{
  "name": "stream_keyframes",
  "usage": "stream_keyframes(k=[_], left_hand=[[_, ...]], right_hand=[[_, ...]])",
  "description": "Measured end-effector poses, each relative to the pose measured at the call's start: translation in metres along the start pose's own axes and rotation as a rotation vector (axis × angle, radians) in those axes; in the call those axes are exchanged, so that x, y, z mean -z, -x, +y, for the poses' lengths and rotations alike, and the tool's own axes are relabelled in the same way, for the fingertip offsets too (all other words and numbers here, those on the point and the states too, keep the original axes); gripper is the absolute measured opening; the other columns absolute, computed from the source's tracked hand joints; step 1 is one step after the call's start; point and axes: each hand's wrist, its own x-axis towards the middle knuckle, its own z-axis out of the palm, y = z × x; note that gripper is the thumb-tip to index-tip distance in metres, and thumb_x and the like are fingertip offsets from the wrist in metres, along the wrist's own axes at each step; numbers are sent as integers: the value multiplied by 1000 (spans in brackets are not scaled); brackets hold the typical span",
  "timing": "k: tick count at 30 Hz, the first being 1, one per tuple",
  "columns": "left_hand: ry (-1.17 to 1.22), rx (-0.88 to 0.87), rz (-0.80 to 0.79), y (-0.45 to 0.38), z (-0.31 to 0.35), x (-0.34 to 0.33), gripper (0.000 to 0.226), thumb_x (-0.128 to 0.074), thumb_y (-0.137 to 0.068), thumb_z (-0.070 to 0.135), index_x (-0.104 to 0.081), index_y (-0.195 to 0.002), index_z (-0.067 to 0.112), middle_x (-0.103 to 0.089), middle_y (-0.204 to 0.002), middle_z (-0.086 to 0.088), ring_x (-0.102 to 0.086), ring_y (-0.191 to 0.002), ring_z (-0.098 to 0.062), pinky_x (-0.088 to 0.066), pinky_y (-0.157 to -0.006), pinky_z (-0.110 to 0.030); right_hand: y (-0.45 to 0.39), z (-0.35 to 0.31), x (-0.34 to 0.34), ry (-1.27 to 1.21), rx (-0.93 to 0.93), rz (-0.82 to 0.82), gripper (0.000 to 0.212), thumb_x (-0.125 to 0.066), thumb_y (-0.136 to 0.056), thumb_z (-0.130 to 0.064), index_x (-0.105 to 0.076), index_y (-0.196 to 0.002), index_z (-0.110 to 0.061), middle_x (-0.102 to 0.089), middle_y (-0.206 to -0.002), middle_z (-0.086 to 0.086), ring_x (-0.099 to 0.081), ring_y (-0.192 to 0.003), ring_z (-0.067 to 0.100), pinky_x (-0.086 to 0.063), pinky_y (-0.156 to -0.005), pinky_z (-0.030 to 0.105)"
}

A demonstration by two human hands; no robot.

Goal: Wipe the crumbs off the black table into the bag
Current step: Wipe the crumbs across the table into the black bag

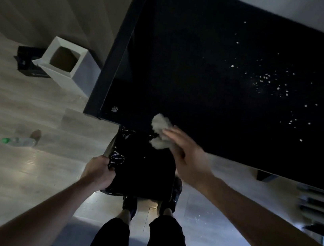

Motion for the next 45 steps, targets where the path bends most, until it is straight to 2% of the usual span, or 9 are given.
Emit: stream_keyframes(k=[8, 13, 20, 23, 26, 31, 38, 42, 45], left_hand=[[-42, -102, -19, -4, 60, -18, 15, -58, -83, 21, -55, -70, 13, -57, -76, -2, -54, -70, -24, -41, -63, -27], [-56, -104, -22, -6, 87, -31, 13, -57, -84, 21, -55, -73, 14, -53, -74, 2, -51, -66, -17, -40, -62, -26], [-63, -60, -13, -7, 114, -53, 13, -57, -84, 19, -59, -73, 12, -56, -68, 4, -51, -58, -9, -35, -48, -24], [-44, -35, -2, -6, 123, -61, 16, -56, -84, 18, -56, -69, 14, -56, -64, 4, -50, -54, -8, -32, -44, -20], [-45, -18, 3, -2, 128, -66, 16, -55, -83, 21, -58, -69, 14, -59, -65, 2, -53, -55, -8, -34, -45, -22], [-26, 5, 17, 8, 136, -72, 15, -54, -82, 22, -64, -75, 12, -59, -69, 3, -52, -59, -11, -36, -48, -25], [-5, 4, 12, 13, 142, -75, 16, -55, -80, 21, -63, -73, 9, -59, -68, -2, -56, -66, -24, -39, -58, -27], [3, 11, 1, 14, 143, -69, 12, -57, -80, 20, -61, -72, 12, -53, -64, 3, -53, -66, -23, -39, -59, -27], [18, 24, 3, 15, 141, -63, 12, -57, -79, 19, -64, -77, 10, -54, -66, 2, -52, -65, -21, -40, -59, -27]], right_hand=[[-64, 69, 115, 116, -71, 372, 48, -54, -101, -2, -60, -146, -19, -54, -154, -1, -46, -145, 10, -30, -121, 16], [-118, 111, 175, 234, -135, 430, 48, -52, -102, -7, -57, -148, -19, -53, -156, 1, -46, -147, 14, -34, -124, 28], [-202, 144, 188, 319, -220, 275, 54, -48, -102, -9, -49, -154, -24, -44, -163, 2, -37, -153, 23, -27, -128, 37], [-201, 148, 161, 425, -195, 234, 54, -48, -103, -14, -46, -156, -24, -36, -167, 1, -20, -159, 29, -11, -132, 43], [-163, 139, 129, 436, -56, 253, 54, -52, -98, -14, -53, -151, -22, -46, -161, 1, -26, -158, 28, -13, -131, 46], [-64, 124, 88, 353, 200, 48, 58, -54, -86, -9, -62, -143, -18, -57, -152, 2, -40, -152, 26, -22, -129, 44], [42, 87, 54, -25, 19, -147, 60, -49, -97, -7, -54, -149, -37, -46, -159, -19, -27, -154, -1, -24, -127, 27], [34, 67, 68, -237, -58, -55, 52, -55, -101, -5, -59, -146, -31, -54, -149, -23, -46, -139, -10, -38, -117, 18], [0, 63, 90, -276, -25, 92, 47, -59, -101, 0, -60, -144, -18, -59, -147, -10, -51, -138, -4, -39, -116, 18]])
